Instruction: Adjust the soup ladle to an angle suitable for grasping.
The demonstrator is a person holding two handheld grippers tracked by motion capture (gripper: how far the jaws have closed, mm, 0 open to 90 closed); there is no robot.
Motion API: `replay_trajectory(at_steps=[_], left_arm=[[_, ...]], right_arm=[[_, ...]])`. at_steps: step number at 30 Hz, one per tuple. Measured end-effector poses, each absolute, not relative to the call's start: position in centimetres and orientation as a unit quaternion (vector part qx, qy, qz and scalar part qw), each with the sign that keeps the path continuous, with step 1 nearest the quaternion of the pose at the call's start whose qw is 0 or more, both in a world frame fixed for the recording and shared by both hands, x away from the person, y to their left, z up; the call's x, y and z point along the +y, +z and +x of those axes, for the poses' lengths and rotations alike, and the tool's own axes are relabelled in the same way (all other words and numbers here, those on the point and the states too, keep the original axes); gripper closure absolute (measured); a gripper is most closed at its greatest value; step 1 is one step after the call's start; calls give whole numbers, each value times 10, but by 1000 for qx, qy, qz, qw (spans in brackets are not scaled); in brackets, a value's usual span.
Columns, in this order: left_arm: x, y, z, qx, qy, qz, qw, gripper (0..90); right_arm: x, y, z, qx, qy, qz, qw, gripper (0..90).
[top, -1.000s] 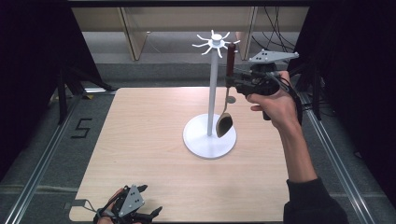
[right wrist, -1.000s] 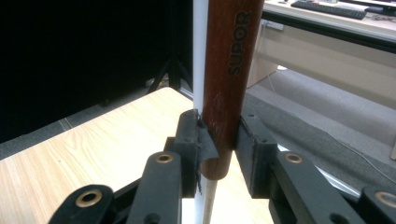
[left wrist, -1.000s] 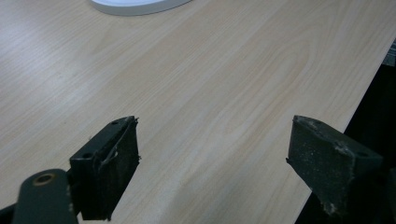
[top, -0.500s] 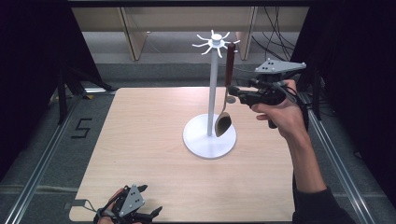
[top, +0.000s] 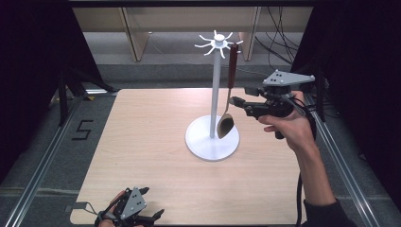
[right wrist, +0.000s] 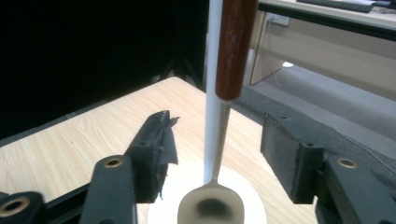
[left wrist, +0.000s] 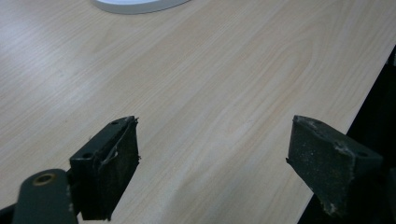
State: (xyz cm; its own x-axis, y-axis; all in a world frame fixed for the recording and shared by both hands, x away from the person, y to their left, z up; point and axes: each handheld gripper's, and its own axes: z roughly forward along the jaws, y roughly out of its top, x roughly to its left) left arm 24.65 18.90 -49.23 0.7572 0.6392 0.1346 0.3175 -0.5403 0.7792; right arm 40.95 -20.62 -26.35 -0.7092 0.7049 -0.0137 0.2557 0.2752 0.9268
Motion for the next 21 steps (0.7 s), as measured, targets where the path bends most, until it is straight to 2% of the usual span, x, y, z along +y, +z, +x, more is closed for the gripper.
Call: replay_trajectory(at_steps=[6,21], left_arm=[[189,-493,246,281,205,853,389,156],[190,-494,248,281,202,855,387,156]], right_arm=[[-213,-276,405,763,524,312,216,397],[-228,-315,389,753,537,323,200,386]])
